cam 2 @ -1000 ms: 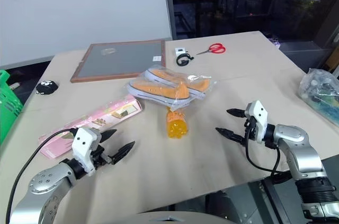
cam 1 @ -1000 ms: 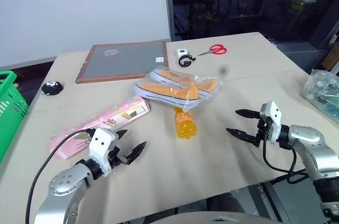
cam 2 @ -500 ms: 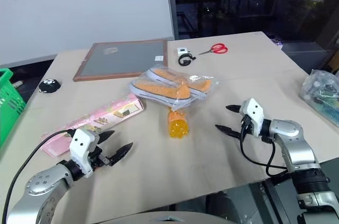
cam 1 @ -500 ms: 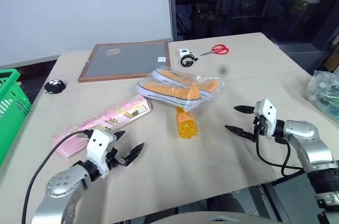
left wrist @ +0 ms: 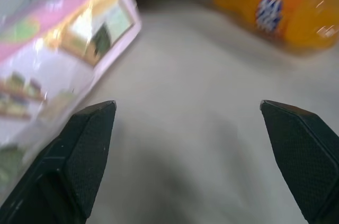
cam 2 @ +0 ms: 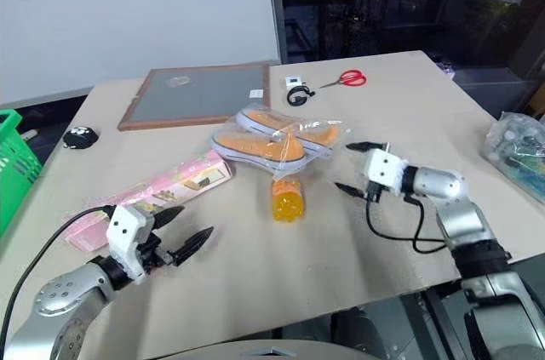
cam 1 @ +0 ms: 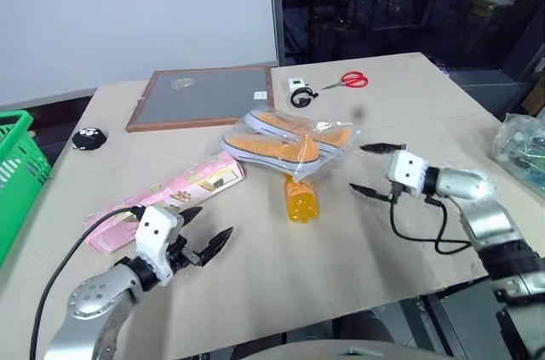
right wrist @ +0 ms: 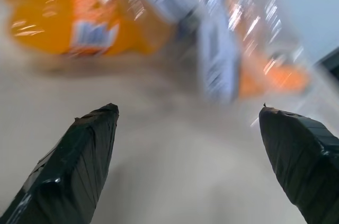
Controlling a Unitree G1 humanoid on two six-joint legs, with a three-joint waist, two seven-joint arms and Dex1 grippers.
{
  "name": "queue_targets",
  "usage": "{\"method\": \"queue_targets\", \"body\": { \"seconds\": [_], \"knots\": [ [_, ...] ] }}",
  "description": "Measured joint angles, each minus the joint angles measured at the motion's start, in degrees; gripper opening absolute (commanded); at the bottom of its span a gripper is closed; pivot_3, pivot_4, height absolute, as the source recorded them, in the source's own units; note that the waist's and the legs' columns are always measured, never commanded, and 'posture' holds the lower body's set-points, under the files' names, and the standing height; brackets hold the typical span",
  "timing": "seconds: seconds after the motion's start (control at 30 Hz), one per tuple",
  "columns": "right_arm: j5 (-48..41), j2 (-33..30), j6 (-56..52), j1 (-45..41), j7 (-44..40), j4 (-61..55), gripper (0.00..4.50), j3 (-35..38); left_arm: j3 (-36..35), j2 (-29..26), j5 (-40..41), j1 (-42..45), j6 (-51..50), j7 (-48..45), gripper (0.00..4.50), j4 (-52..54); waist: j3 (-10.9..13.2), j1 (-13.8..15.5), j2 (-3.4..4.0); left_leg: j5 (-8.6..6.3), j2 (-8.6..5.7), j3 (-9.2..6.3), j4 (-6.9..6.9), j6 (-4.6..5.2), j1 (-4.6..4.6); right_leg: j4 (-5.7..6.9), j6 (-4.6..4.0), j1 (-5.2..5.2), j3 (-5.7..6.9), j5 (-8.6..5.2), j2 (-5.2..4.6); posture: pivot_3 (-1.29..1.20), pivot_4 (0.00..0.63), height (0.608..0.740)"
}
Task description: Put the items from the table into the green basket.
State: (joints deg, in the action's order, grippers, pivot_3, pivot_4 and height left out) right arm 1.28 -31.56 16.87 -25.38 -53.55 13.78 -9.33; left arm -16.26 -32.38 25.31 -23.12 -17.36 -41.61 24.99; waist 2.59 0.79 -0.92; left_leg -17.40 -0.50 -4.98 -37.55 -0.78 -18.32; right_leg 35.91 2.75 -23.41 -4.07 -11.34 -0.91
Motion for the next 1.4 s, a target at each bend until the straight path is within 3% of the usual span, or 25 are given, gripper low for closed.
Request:
{"method": "queue_targets", "body": {
  "seconds": [0.2, 0.4, 0.5, 0.7, 0.77, 1.03, 1.2, 1.4],
  "knots": [
    [7.1, 3.2, 9.4, -9.2, 3.5, 11.1, 4.50, -5.1, -4.5, -3.8, 8.3, 0.0, -3.7, -4.7, 4.49, 3.1, 0.0, 0.0, -0.04, 0.00, 0.00, -0.02, 0.04, 0.00, 0.00, -0.03, -0.02, -0.01, 0.00, 0.00, -0.02, 0.16, 0.000, 0.740],
    [14.0, 5.0, 17.0, -16.4, 5.6, 21.8, 4.50, -10.8, -8.1, -7.3, 11.4, -0.8, -5.4, -7.3, 4.49, 5.7, 0.0, 0.0, -0.02, 0.00, 0.00, -0.02, 0.11, 0.00, 0.05, -0.03, -0.07, -0.01, 0.00, 0.03, -0.03, 0.20, 0.000, 0.740],
    [16.3, 5.5, 20.0, -18.7, 8.0, 27.1, 3.37, -12.0, -9.0, -7.8, 11.5, -1.3, -5.8, -7.1, 4.50, 6.2, 0.0, 0.2, -0.02, 0.00, -0.01, -0.03, 0.12, 0.00, 0.06, -0.03, -0.09, -0.01, 0.00, 0.04, -0.02, 0.21, 0.000, 0.740],
    [16.5, 6.1, 23.6, -20.0, 9.2, 30.3, 0.64, -12.2, -9.3, -6.5, 13.1, -1.9, -6.3, -5.6, 4.50, 9.1, 0.0, 0.2, -0.02, 0.00, 0.00, -0.04, 0.15, 0.00, 0.10, -0.02, -0.22, -0.01, -0.01, 0.12, -0.03, 0.22, 0.000, 0.740],
    [16.6, 6.1, 24.2, -20.0, 9.6, 30.9, 0.08, -12.2, -9.3, -6.3, 13.1, -2.3, -6.3, -5.4, 4.50, 9.4, 0.0, 0.2, -0.03, 0.00, 0.00, -0.04, 0.15, 0.00, 0.11, 0.00, -0.19, -0.01, -0.01, 0.10, -0.02, 0.22, 0.000, 0.740],
    [16.8, 7.9, 23.3, -21.5, 14.2, 33.1, 0.08, -11.9, -9.3, -5.5, 15.5, -0.1, -6.9, -4.4, 4.50, 9.8, 0.0, 0.1, 0.00, 0.00, 0.00, -0.04, 0.15, 0.00, 0.17, 0.06, -0.12, 0.00, -0.04, 0.06, 0.01, 0.20, 0.000, 0.740],
    [15.0, 10.6, 18.9, -24.7, 18.9, 35.1, 0.08, -7.9, -9.8, -5.1, 17.8, 2.5, -7.5, -3.1, 4.50, 9.8, 0.1, 0.0, 0.10, 0.00, 0.01, -0.04, 0.16, -0.01, 0.14, 0.06, -0.26, -0.02, -0.04, 0.15, 0.01, 0.20, 0.000, 0.740],
    [13.6, 12.7, 12.3, -40.1, 33.2, 45.9, 0.08, -1.2, -10.5, -4.7, 22.5, 9.6, -8.3, 0.3, 4.50, 10.0, 0.3, 0.7, 0.28, 0.03, -0.07, -0.22, 0.16, -0.05, -0.32, 0.04, -0.34, -0.41, 0.06, 0.20, -0.03, 0.20, 0.000, 0.740]
  ]
}}
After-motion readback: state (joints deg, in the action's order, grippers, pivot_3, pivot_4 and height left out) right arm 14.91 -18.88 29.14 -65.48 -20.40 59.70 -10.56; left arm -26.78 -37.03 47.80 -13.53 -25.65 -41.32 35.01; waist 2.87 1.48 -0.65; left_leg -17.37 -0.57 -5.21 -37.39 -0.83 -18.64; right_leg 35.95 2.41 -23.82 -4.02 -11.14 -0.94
